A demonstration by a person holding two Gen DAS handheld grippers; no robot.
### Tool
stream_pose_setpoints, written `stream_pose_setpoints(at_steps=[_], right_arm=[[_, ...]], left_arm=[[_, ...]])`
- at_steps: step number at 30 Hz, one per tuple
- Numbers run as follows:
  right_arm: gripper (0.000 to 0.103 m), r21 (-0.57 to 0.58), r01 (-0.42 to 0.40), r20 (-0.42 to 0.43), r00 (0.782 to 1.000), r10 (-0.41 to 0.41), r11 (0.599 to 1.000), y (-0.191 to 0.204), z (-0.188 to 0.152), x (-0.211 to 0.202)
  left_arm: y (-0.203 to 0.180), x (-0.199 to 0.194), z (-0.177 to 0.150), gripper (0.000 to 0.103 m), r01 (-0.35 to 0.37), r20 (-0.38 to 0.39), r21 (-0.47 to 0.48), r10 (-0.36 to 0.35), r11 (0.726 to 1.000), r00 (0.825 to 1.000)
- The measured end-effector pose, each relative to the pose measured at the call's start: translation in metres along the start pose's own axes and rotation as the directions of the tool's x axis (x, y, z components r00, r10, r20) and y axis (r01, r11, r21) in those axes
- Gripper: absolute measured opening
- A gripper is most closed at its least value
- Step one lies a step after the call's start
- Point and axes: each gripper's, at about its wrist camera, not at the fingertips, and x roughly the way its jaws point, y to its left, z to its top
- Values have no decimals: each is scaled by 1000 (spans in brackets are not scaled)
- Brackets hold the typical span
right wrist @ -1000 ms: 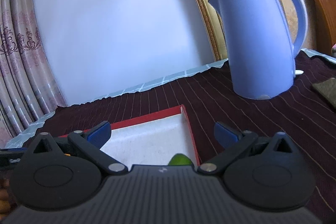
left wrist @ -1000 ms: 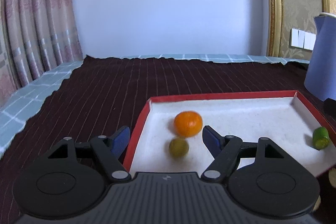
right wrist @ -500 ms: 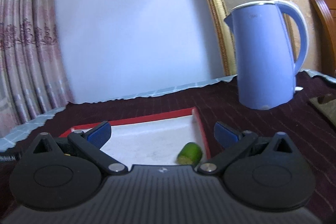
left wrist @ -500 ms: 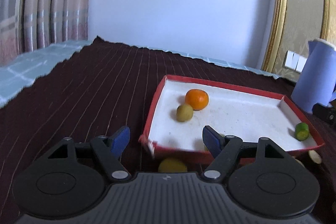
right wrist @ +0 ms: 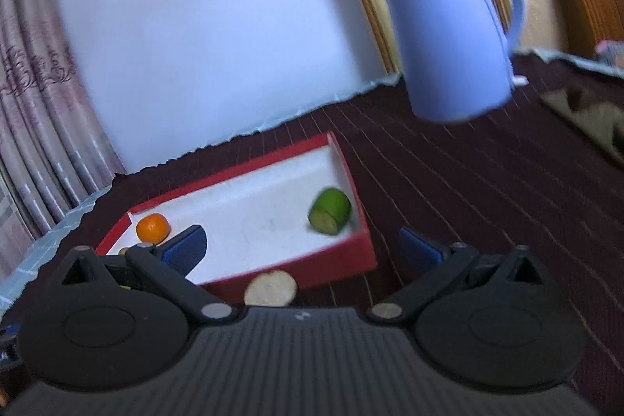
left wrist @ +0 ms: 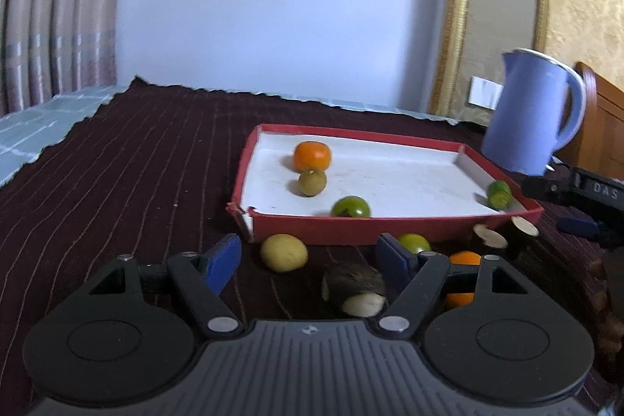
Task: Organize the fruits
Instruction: 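Move both open tools back toward the fruits beside the tray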
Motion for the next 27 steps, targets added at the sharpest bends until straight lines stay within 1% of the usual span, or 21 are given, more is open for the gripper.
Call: stream_pose_setpoints(at_steps=[5,7,8,10,13,16,18,19,20,22,24,25,26,27], right_arm=[[103,-27,-1,-13,1000,1,1000,1,-8,-10],[103,-54,-19,-22,1000,18,998,3,-12,-13],[103,-78,-11,-20,1000,10,997,6,-13,-15],[103,-140,41,-1,999,-42,989,16,-17,-18],[103,-227,90,6,996,-91,970,30,-20,-19],[103,-284,89,-1,996,-93,955,36,-23,-23],[103,-306,83,-8,996,-90,948,36,-23,-25],[103,-317,85,-14,995,-95,945,36,-23,-26],[103,-330,90,-20,995,-102,940,36,-22,-26],[103,-359,89,-39,993,-111,929,36,-21,-24],[103,-375,73,-59,993,-103,924,36,-20,-22],[103,-387,68,-70,992,-102,920,37,-19,-20],[102,-408,62,-83,991,-105,911,39,-18,-17],[96,-424,60,-94,990,-109,904,41,-17,-14]], left_arm=[[-15,-5,-4,76,24,20,60,-25,998,1000],[-24,-1,-5,76,4,-9,98,-3,995,1000],[-28,2,-6,76,-5,-25,120,8,993,1000],[-33,6,-6,76,-19,-51,140,26,990,998],[-33,12,-6,76,-7,-88,128,18,992,996],[-30,17,-6,76,0,-120,107,13,994,993],[-28,19,-6,73,17,-146,90,-3,996,989],[-27,21,-7,72,23,-159,85,-9,996,987],[-28,22,-7,68,26,-168,82,-12,996,986],[-30,23,-7,64,18,-171,90,-2,996,985],[-33,25,-8,55,2,-171,108,16,994,985],[-34,26,-8,48,-12,-170,116,31,993,985],[-36,26,-8,43,-25,-167,120,45,992,985],[-36,26,-9,40,-24,-166,122,44,992,985]])
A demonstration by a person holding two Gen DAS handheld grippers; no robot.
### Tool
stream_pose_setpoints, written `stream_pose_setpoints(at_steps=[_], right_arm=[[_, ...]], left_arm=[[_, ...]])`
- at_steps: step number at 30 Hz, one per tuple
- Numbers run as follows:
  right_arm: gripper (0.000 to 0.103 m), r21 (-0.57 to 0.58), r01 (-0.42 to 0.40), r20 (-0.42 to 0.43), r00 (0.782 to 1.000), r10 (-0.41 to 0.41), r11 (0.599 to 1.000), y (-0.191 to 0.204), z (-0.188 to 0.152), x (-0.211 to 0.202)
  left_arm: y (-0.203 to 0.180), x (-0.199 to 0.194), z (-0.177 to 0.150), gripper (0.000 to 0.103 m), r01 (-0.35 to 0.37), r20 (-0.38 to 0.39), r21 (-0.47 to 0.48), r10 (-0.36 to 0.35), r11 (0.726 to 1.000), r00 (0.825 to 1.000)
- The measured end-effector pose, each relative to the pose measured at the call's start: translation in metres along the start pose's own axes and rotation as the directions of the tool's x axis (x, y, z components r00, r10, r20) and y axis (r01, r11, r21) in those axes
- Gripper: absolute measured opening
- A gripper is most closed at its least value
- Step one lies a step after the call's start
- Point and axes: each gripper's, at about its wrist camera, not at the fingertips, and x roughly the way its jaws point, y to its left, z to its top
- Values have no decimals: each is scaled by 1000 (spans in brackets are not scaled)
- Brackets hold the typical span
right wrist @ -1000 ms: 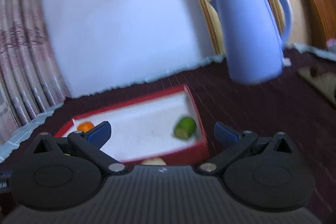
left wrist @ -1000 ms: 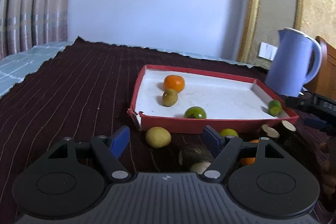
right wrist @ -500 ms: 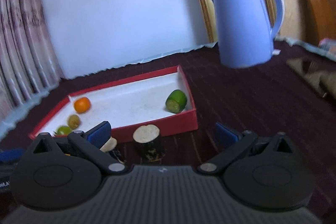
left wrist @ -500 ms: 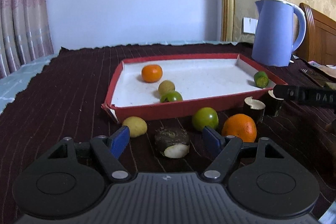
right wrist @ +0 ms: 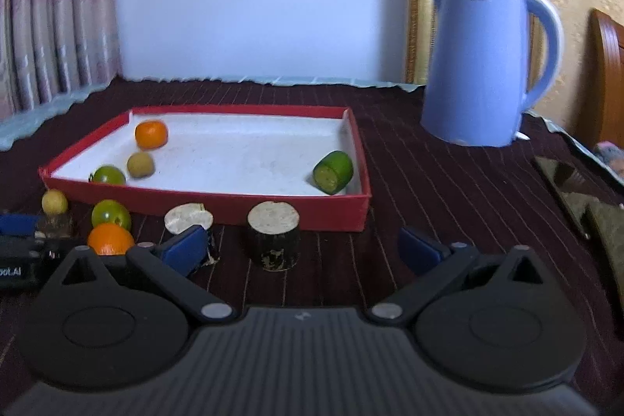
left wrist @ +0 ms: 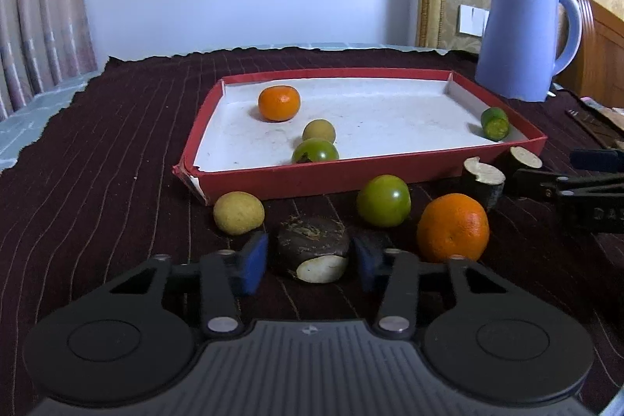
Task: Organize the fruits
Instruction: 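Close the left tool on a dark cut slice while the right tool grasps a dark cut cylinder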
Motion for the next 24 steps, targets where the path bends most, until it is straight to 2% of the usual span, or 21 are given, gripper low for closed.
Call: stream_pose_setpoints(at_steps=[1,4,6,7,8,9,16,24], right_arm=[[92,-20,1,-15,1000,-1,1000,2,2,4],[75,-55,-1,-46,999,-1,998,4,6,15],[51,-47,-32,-76,997,28,998,4,6,22],[46,-42,-52,-89,995,49,998,4,5,25],[37,-40,-71,-102,993,67,997,4,4,27],[34,-41,-81,-103,992,76,996,5,4,28],[31,-55,-83,-99,992,77,995,8,2,27],[30,-19,-82,-87,993,80,996,5,0,23]], left_arm=[[-1,0,0,37,3,1,1,-3,1000,1000],[-4,-1,0,37,-5,7,13,5,1000,1000],[-4,-2,0,37,0,9,16,0,1000,1000],[-4,-2,-1,37,5,10,22,-5,1000,1000],[-5,-3,-1,37,9,10,28,-9,1000,1000],[-6,-3,-1,37,10,11,34,-11,999,1000],[-10,-2,-1,37,9,11,58,-10,998,1000],[5,-9,-2,37,68,41,-35,-67,997,997]])
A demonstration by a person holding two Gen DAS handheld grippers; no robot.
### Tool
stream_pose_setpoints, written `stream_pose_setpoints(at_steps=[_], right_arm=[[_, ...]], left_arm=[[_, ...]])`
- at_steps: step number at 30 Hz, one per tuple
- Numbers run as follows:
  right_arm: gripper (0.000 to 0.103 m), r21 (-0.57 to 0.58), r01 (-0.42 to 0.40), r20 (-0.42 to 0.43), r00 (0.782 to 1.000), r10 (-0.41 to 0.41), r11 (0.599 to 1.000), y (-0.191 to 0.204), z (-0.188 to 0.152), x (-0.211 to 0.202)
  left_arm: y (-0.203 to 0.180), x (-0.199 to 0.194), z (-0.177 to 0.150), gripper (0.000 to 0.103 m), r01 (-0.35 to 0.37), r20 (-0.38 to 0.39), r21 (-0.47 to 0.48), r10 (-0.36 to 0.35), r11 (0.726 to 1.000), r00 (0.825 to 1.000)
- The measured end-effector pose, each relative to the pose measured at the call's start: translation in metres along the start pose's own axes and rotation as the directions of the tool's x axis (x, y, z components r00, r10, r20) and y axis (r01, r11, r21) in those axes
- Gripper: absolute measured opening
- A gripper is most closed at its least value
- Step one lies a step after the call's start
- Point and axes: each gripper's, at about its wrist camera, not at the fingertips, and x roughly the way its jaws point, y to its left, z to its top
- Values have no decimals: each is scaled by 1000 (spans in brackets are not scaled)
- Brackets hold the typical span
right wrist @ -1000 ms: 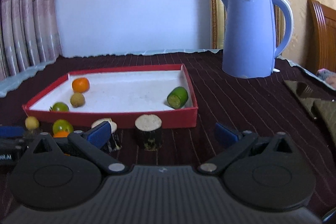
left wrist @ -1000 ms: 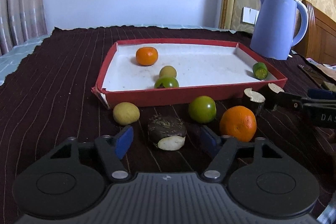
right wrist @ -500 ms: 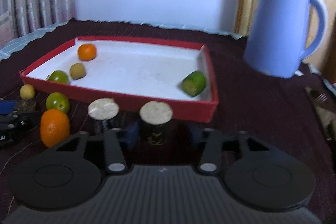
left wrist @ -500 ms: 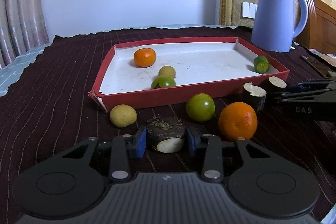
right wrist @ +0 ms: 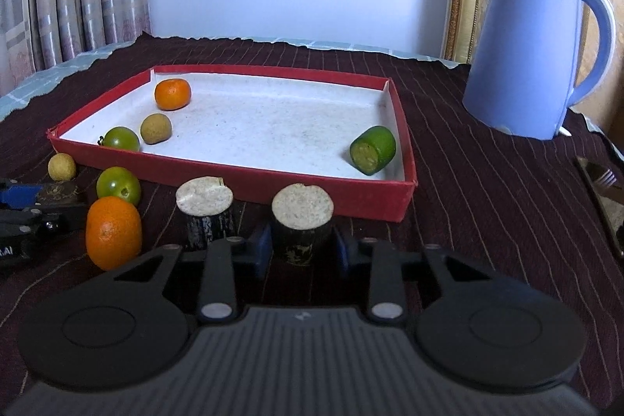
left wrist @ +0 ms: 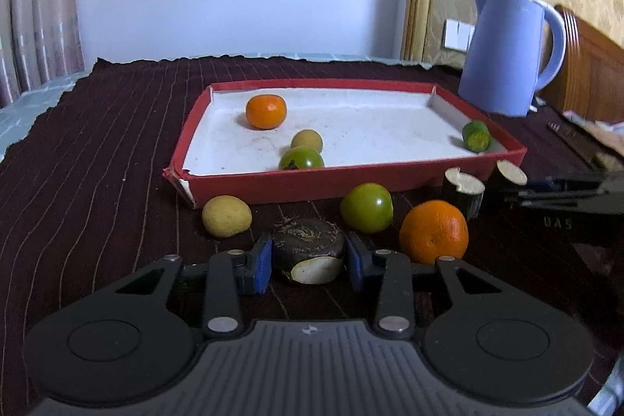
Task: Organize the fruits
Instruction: 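Close the left tool on a dark cut slice while the right tool grasps a dark cut cylinder, then carry the dark slice with the left tool while the right tool carries the cylinder over the tray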
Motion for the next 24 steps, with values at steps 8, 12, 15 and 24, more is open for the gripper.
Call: stream_pose_setpoints(at_steps=[8,12,15,24], right_arm=[[30,46,17,46,999,-19,999,-2,-4,-14],[30,66,7,75,997,-12,998,-1,-1,-22],[30,69,-1,98,995,-5,998,2,2,-27],[30,64,-22,112,994,15,998,12,6,-30]], left_arm=[[-3,-4,1,37,-28,29,21,28,999,999],[-2,-4,3,37,-16,16,4,16,1000,1000],[-3,-5,5,37,-31,23,5,31,999,999],[-3,-7,17,37,-60,50,13,60,998,997]])
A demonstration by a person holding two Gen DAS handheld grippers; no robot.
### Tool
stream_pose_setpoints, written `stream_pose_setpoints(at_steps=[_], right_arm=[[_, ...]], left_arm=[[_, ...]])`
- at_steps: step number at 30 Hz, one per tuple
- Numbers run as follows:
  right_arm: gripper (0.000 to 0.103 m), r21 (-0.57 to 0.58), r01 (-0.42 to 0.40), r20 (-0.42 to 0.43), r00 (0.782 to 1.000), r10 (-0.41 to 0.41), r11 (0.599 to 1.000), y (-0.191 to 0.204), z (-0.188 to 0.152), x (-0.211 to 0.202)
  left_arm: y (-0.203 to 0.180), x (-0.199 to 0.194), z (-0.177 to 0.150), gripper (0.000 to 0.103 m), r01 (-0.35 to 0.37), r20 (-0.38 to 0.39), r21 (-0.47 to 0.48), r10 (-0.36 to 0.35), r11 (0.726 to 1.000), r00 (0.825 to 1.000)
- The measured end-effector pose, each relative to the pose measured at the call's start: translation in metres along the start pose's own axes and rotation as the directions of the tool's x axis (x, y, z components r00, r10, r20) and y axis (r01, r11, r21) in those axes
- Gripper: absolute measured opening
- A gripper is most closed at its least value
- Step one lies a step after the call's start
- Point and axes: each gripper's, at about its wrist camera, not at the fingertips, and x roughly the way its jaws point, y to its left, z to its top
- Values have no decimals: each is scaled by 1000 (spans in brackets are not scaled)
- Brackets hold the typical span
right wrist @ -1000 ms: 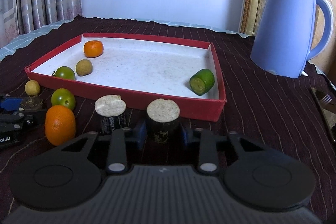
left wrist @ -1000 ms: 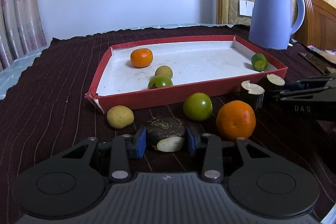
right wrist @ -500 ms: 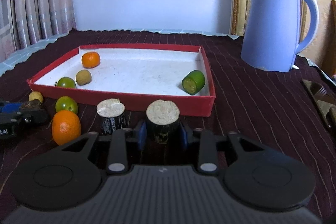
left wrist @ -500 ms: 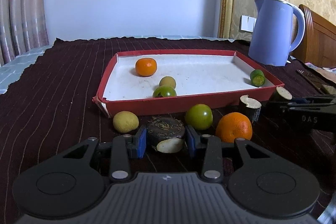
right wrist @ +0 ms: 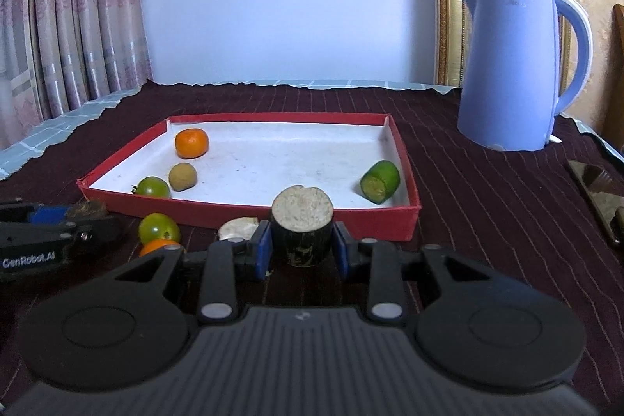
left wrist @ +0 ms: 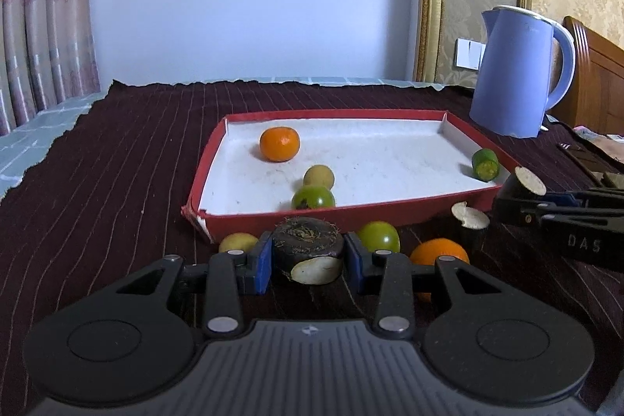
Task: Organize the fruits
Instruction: 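Carry the dark slice with the left tool while the right tool carries the cylinder over the tray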
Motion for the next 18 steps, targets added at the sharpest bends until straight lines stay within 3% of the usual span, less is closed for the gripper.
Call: stream_pose_setpoints(at_steps=[18], right_arm=[[31,6,-3,21,1000,3,1000,3,14,8]], left_arm=[[-12,10,20,37,-9,12,40,9,999,1000]])
